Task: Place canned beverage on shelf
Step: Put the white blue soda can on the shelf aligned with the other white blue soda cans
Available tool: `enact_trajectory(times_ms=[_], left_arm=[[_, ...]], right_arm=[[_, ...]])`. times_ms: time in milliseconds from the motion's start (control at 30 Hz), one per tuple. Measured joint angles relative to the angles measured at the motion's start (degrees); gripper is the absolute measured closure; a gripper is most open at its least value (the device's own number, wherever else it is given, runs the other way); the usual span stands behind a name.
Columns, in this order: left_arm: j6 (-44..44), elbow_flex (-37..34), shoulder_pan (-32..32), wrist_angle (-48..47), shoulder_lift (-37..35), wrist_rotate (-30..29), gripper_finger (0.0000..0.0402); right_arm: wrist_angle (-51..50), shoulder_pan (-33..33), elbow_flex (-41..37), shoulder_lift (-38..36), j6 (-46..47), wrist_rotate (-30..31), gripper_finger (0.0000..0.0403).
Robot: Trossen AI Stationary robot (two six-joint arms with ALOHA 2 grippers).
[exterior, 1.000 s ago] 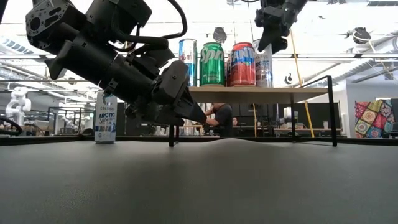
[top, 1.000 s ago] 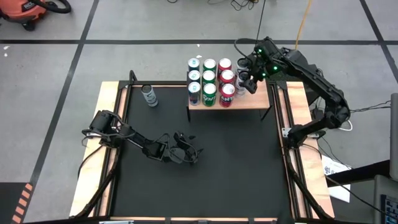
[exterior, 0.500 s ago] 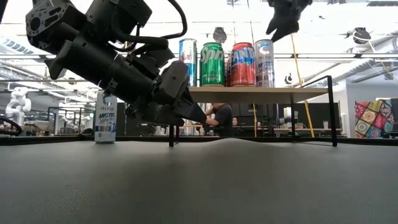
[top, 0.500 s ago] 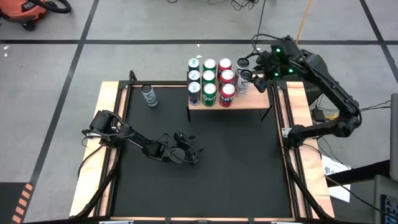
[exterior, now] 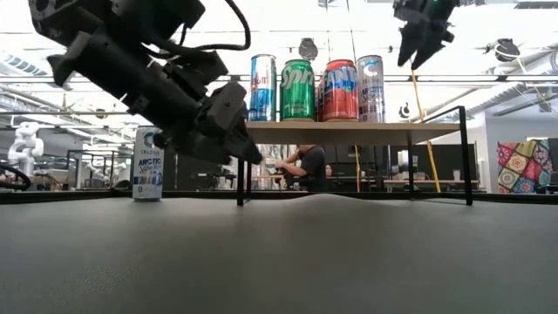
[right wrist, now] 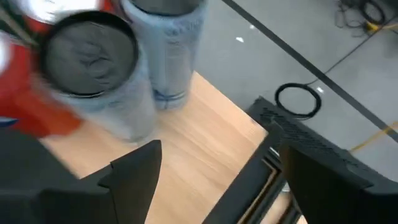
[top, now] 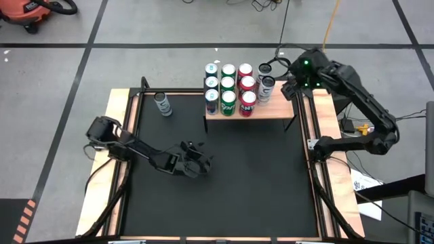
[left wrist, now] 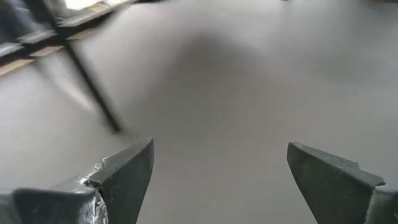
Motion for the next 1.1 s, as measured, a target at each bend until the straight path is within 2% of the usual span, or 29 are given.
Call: enact_trajectory(times_ms=[100, 167, 400, 567, 733, 800, 867, 933, 1100], left_arm=[[-3.5, 0.0, -0.9, -7.6, -0.7, -5.5, 0.0036], [-6.9, 0.0, -1.1, -12.3, -0.9, -6.9, 0.0036], [-20.8, 0.0, -1.1, -29.0, -0.9, -7.1, 0.0036], [-27.8, 0.0, -1.0, -36.7, -0.9, -7.2, 0.0036], [-31.0, 0.0, -1.0, -40.2, -1.0, -7.2, 0.0036], [-31.1, 0.0, -0.7, -43.9, -1.8, -7.2, 0.0036], [-31.4, 0.0, 0.4, -49.2, -3.6, -6.9, 0.0036], [-32.6, 0.0, 2.3, -55.0, -7.0, -6.3, 0.0036], [-30.6, 0.0, 8.6, -62.6, -19.1, -6.8, 0.0036]], right_arm=[[3.7, 0.1, -3.7, 0.0, 1.3, -0.2, 0.0090], [5.9, 0.2, -5.6, 0.0, 1.5, -0.7, 0.0090], [8.6, 0.2, -7.0, -0.1, 1.2, -3.9, 0.0090], [10.2, 0.2, -7.0, -0.1, 1.2, -9.0, 0.0090], [9.1, 0.2, -7.0, -0.3, 0.5, -8.9, 0.0090], [7.1, 0.2, -7.0, -0.9, 1.1, -6.0, 0.0090], [4.5, 0.2, -7.0, -1.9, 1.7, -1.8, 0.0090], [1.9, 0.2, -7.0, -3.3, 3.5, -0.1, 0.0090], [0.6, 0.9, -7.0, -9.0, 5.7, -5.9, 0.0090]])
